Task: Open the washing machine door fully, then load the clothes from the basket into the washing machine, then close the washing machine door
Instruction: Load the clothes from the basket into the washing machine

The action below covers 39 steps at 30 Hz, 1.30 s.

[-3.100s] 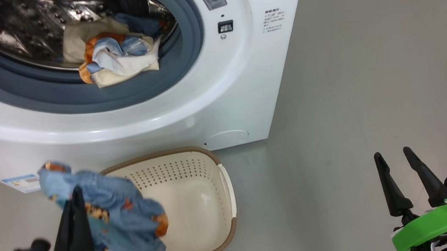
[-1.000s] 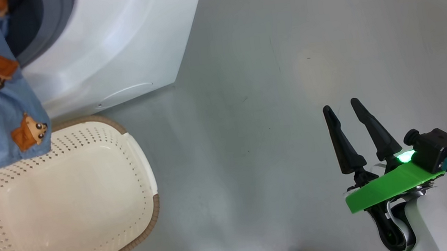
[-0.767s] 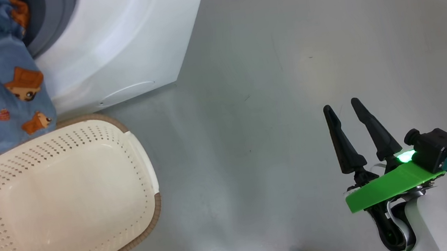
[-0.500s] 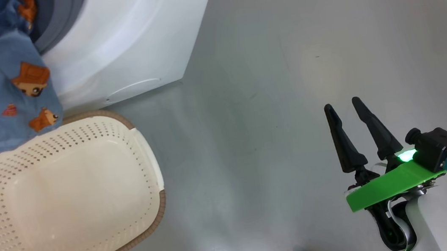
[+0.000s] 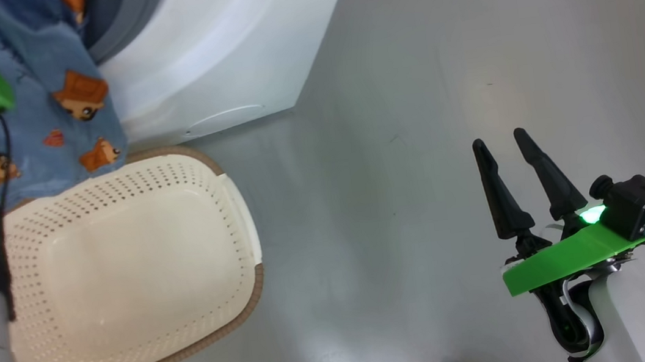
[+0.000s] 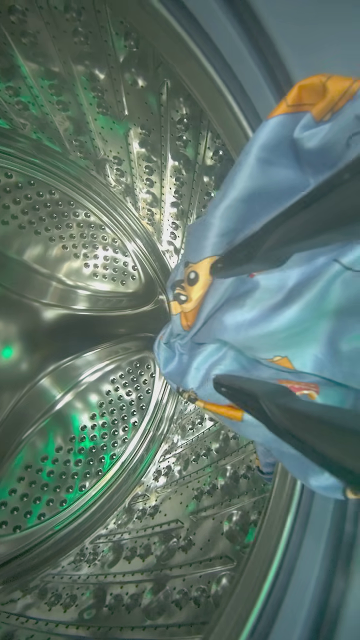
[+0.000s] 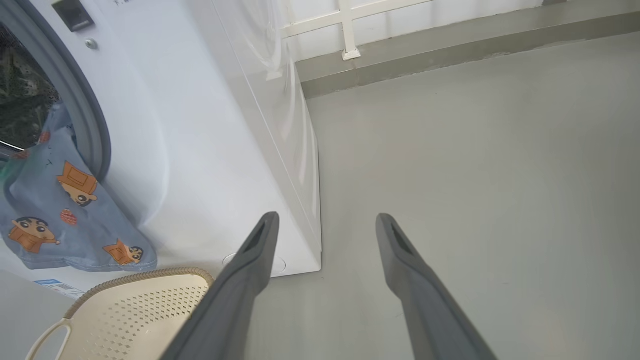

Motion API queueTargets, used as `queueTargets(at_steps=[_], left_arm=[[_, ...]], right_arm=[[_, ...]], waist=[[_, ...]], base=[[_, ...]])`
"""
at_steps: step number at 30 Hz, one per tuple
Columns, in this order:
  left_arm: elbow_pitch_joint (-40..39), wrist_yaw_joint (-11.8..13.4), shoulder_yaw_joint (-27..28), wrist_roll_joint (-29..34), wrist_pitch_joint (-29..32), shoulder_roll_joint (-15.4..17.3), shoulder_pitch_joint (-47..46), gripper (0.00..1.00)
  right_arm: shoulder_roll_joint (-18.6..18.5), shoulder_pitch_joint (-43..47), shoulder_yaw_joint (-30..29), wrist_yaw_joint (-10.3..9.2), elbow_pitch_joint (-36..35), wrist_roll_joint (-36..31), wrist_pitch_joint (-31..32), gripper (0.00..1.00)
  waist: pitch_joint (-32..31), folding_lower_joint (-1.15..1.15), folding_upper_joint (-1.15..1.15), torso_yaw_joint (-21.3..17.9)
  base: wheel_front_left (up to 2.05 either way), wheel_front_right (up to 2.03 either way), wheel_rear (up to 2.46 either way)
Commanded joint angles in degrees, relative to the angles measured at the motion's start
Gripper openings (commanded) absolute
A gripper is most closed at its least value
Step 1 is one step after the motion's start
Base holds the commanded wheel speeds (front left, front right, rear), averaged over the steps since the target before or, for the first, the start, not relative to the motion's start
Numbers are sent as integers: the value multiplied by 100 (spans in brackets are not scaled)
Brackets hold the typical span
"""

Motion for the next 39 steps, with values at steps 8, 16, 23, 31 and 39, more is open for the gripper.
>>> queueTargets(at_steps=[8, 16, 23, 31, 39], left_arm=[[-781, -21, 244, -7, -30, -32, 821, 100], [-1493, -54, 421, 58, -30, -232, 1530, 100], [-2122, -87, 478, 152, -30, -398, 2194, 100], [-2835, -128, 552, 155, -30, -580, 3207, 100], [-3405, -153, 612, 77, -30, -663, 4161, 100]], right_arm=[[-15, -34, 37, 16, -114, -216, -43, 100], [-26, -7, -30, 16, -100, -336, -43, 100], [-80, 40, -80, 16, -93, -352, -43, 100], [-151, 139, -127, 16, -104, -373, -43, 100], [-235, 226, -166, 16, -126, -373, -43, 100]], waist=[[-60, 0, 0, 274], [-133, 0, 0, 479], [-222, 0, 0, 603], [-311, 0, 0, 748], [-361, 0, 0, 829]], base=[[0, 0, 0], [0, 0, 0], [0, 0, 0], [0, 0, 0], [0, 0, 0]])
